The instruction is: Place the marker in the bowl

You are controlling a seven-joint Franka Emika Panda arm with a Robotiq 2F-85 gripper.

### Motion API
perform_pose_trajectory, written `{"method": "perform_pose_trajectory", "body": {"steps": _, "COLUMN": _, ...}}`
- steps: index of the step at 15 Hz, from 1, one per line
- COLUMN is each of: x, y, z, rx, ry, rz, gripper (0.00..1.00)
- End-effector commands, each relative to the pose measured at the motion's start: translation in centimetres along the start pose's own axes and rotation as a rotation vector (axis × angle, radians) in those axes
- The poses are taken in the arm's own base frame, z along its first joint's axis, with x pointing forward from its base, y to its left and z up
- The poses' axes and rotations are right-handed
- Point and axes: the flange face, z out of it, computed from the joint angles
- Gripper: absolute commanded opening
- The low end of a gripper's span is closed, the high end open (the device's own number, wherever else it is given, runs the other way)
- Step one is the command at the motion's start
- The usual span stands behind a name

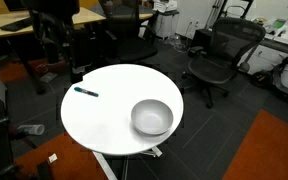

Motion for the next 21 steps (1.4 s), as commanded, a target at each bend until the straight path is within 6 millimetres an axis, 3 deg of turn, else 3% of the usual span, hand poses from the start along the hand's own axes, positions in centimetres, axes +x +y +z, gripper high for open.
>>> {"method": "perform_pose_trajectory", "body": {"steps": 1, "x": 0.0, "y": 0.0, "z": 0.0, "rx": 0.001, "ry": -0.001, "rz": 0.000, "gripper": 1.00}}
{"method": "perform_pose_trajectory", "body": {"steps": 14, "x": 0.1, "y": 0.0, "z": 0.1, "rx": 0.001, "ry": -0.004, "rz": 0.000, "gripper": 1.00}}
{"method": "perform_pose_trajectory", "body": {"steps": 21, "x": 0.5, "y": -3.9, "z": -1.4, "rx": -0.010, "ry": 0.010, "rz": 0.003, "gripper": 1.00}}
